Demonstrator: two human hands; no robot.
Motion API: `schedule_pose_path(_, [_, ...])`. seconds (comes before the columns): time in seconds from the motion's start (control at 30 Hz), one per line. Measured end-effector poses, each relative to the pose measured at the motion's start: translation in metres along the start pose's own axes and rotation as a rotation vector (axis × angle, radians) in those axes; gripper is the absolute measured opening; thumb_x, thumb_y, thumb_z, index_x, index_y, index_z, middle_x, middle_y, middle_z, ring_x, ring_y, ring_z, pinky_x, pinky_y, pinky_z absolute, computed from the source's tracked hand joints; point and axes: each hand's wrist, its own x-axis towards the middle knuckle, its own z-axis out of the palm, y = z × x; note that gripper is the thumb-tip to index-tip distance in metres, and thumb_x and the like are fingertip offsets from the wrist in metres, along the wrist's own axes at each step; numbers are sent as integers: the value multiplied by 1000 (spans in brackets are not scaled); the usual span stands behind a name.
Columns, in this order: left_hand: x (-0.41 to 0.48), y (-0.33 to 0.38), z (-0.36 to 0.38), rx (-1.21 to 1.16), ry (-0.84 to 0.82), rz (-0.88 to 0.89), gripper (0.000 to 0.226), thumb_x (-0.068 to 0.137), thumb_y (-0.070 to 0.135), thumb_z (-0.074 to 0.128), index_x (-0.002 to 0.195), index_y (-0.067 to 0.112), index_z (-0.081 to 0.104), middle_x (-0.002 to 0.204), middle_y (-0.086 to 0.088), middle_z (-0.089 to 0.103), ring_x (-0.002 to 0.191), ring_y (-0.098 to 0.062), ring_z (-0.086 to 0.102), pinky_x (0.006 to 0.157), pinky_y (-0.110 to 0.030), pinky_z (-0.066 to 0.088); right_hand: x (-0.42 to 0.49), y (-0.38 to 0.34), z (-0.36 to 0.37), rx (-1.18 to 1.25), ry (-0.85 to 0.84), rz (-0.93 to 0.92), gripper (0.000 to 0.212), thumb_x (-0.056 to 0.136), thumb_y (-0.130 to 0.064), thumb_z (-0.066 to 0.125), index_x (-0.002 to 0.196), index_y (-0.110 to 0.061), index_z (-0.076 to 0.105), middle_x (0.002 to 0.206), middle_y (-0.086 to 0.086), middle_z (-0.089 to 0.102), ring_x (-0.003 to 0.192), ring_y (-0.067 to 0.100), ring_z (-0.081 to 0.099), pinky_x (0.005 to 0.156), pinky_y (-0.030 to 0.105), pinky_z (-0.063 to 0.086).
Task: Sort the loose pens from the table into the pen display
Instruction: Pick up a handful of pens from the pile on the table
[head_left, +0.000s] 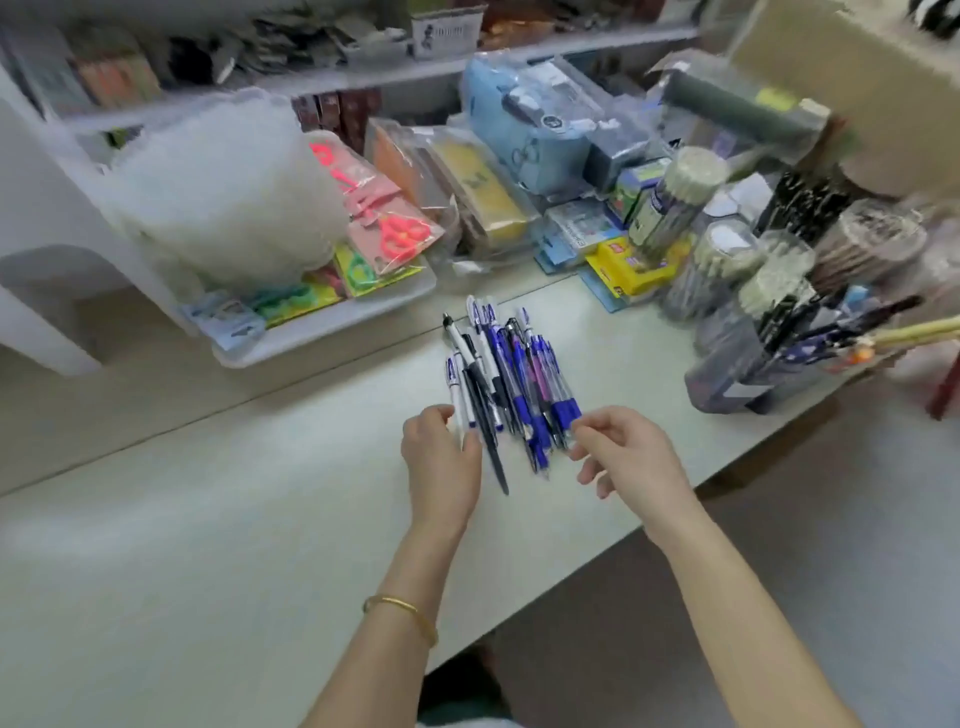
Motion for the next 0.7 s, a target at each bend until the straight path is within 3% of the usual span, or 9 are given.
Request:
schedule_pose_path(0.1, [18, 2, 22, 169, 53, 72, 44, 87, 13, 64, 126, -2, 51, 122, -21, 51, 114, -36, 45, 97, -34, 31, 36, -2, 1, 29, -29, -3, 16, 93, -2, 51, 86, -13, 60, 70, 7, 63, 49, 14, 52, 41, 22, 38])
schedule_pose_path(0.23, [26, 3, 39, 383, 101, 126, 51, 74, 11, 74, 120, 0, 55, 105, -18, 57, 94, -38, 54, 82, -43, 47, 64, -6, 9, 74, -70, 19, 18, 94, 1, 48, 87, -11, 60, 70, 9, 61, 42, 9, 50, 39, 20, 37])
schedule_pose_path(0.33, [28, -2, 42, 456, 187, 138, 52, 64, 3, 77, 112, -1, 58, 97, -17, 58, 83, -36, 57, 72, -39, 51, 86, -12, 11, 76, -106, 17, 19, 93, 2, 47, 88, -11, 60, 69, 8, 61, 43, 9, 50, 39, 20, 36])
schedule_pose_path(0.57, [51, -5, 34, 547, 295, 62, 48, 65, 0, 79, 107, 0, 57, 85, -18, 58, 68, -36, 58, 54, -37, 50, 127, -37, 16, 79, -218, -28, 21, 93, 3, 45, 89, -11, 60, 69, 8, 61, 43, 9, 49, 38, 21, 38])
schedule_pose_path(0.63, [59, -2, 34, 542, 319, 48, 39, 73, 7, 75, 108, -1, 60, 86, -19, 58, 70, -39, 58, 55, -38, 50, 135, -39, 16, 61, -244, -39, 22, 93, 2, 45, 89, -13, 61, 70, 7, 61, 44, 8, 51, 39, 21, 39])
schedule_pose_path(0.7, [65, 8, 40, 502, 325, 4, 41, 87, 28, 54, 117, 0, 59, 94, -20, 58, 78, -40, 56, 64, -42, 50, 143, -39, 15, 44, -258, -39, 22, 93, 1, 45, 88, -14, 61, 69, 5, 61, 44, 7, 52, 42, 22, 40])
